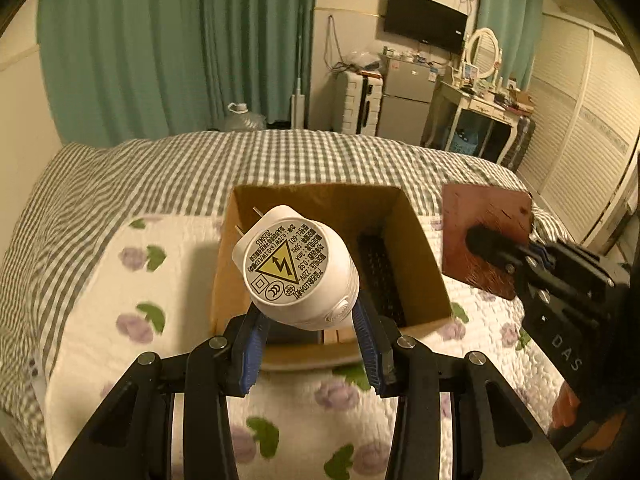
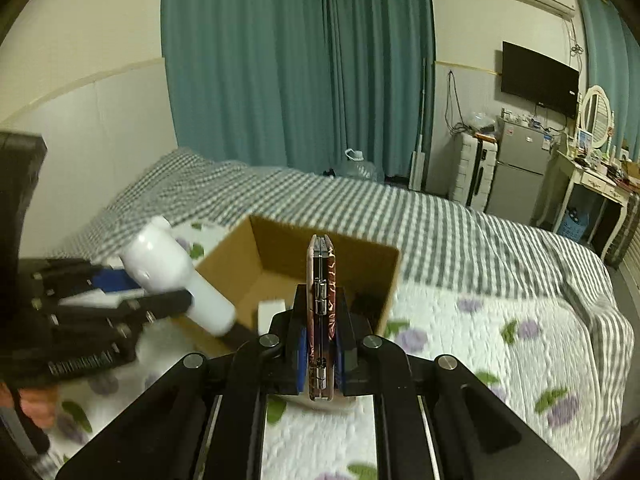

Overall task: Organize rigid objects
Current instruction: 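Lower the card and white device into the box and release both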

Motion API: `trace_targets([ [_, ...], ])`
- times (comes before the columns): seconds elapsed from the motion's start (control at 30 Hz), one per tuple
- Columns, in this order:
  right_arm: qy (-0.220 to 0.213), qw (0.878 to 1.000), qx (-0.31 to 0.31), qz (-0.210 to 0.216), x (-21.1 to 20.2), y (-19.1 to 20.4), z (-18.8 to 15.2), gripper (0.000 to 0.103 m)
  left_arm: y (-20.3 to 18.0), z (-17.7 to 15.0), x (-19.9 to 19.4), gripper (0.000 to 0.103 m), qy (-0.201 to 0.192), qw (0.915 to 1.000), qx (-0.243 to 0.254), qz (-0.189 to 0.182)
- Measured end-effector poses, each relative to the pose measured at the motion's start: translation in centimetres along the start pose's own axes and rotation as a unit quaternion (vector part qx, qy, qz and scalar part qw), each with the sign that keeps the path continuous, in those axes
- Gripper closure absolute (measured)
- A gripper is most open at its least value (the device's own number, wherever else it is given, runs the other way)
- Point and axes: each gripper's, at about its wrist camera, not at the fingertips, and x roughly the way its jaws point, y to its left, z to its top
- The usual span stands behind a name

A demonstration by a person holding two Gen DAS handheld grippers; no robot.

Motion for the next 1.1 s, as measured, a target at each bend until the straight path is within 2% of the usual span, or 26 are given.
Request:
trace_targets([
  [0.17, 0.018, 1.0, 0.012, 0.01, 4.6, -1.0, 1.5, 0.094, 0.2, 1.5, 4.7, 0.061, 0.031, 0.9991, 0.027, 0.012],
  [0.5, 0.08, 0.997, 0.015, 0.009, 12.9, -2.8, -0.2, 0.094, 1.4, 1.6, 12.1, 0.061, 0.061, 0.9963, 0.049, 0.034],
  [0.63, 0.091, 0.996, 0.019, 0.01, 14.7, -2.8, -0.1, 0.094, 2.0, 1.5, 13.2, 0.061, 0.066, 0.9961, 0.045, 0.036],
  [0.73, 0.097, 0.995, 0.019, 0.009, 15.3, -2.5, -0.2, 0.094, 1.9, 1.3, 13.2, 0.06, 0.056, 0.9963, 0.051, 0.043],
  [0.83, 0.086, 0.996, 0.028, -0.011, 14.9, -2.6, -0.3, 0.093, 2.2, 1.3, 12.8, 0.057, 0.047, 0.9978, 0.037, 0.029],
  [0.87, 0.083, 0.996, 0.035, -0.013, 14.7, -2.9, 0.0, 0.09, 2.1, 1.4, 12.6, 0.051, 0.044, 0.998, 0.034, 0.031],
  [0.9, 0.079, 0.996, 0.043, -0.014, 14.3, -3.2, 0.1, 0.075, 2.1, 1.4, 12.3, 0.043, 0.041, 0.9979, 0.032, 0.038],
  [0.93, 0.073, 0.996, 0.051, -0.016, 13.7, -3.4, 0.3, 0.065, 2.1, 1.6, 11.8, 0.042, 0.035, 0.998, 0.032, 0.042],
  [0.97, 0.063, 0.996, 0.056, -0.019, 12.8, -3.6, 0.6, 0.048, 1.9, 1.7, 11.2, 0.042, 0.029, 0.9981, 0.031, 0.045],
  [1.0, 0.05, 0.997, 0.061, -0.021, 11.9, -3.9, 0.8, 0.043, 1.8, 1.9, 10.6, 0.04, 0.025, 0.998, 0.031, 0.049],
  [1.1, 0.026, 0.997, 0.069, -0.032, 8.7, -4.4, 1.6, 0.04, 1.5, 2.4, 8.3, 0.038, 0.006, 0.9978, 0.031, 0.058],
])
